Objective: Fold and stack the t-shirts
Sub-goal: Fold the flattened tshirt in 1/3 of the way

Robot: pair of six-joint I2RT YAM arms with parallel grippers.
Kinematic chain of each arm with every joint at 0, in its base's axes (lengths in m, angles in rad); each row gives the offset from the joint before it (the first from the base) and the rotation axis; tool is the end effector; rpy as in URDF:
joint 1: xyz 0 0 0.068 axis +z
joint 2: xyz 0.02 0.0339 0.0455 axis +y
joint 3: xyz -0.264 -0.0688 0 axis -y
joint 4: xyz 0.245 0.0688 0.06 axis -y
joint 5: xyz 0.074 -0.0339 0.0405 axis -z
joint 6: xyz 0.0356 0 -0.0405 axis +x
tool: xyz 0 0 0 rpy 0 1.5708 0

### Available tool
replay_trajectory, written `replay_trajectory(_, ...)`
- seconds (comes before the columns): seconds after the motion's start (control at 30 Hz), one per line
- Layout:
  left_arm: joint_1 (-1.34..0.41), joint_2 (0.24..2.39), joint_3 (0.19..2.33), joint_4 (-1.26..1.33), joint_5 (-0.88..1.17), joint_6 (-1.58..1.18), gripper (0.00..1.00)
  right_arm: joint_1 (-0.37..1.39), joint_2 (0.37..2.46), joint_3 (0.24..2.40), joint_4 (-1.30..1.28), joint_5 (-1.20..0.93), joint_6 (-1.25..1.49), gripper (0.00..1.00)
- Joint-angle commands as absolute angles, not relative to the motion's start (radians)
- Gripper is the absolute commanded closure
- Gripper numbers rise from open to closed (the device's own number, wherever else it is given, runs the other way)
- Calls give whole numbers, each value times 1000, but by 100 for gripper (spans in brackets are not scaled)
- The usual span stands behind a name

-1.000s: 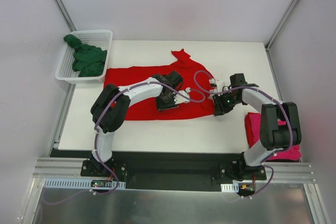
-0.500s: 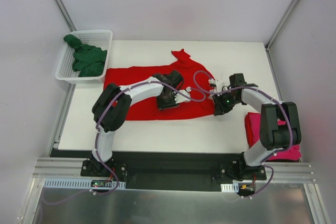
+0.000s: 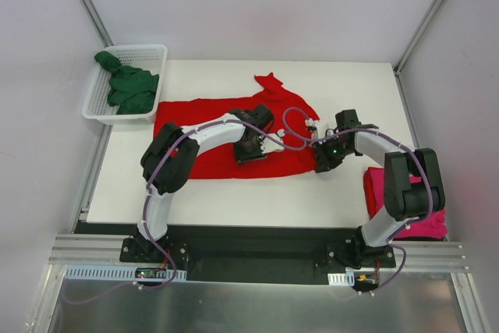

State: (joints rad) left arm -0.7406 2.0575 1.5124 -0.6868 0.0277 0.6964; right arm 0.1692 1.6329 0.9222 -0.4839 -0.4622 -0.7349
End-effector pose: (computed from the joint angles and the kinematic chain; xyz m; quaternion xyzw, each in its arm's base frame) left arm 0.3097 -0.2845 0.1678 0.6505 0.7404 -0.0174 0.1683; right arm 0.2931 0.0662 0.1642 -0.4562 0.8415 0.1653 0.2376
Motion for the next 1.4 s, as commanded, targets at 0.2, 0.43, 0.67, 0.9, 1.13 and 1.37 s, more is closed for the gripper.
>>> replay_trajectory(0.2,-750,2085,1525,-678,71,698,60,175,1612,976,-521,-439,-758,99)
replay_trajectory(0.43,-750,2043,1470,-676,77,699,60,176,1586,976,-564,-422,-790,99)
replay_trajectory(0.67,-750,1988,1399,-675,78,690,60,175,1574,963,-594,-388,-836,99)
replay_trajectory(0.9,-750,1922,1328,-675,78,690,60,161,1582,980,-627,-371,-876,99)
replay_trajectory(1.13,-749,1890,1307,-672,69,693,59,160,1582,985,-672,-371,-911,99)
replay_trajectory(1.37,-749,1893,1319,-664,63,692,60,163,1551,962,-752,-420,-897,99)
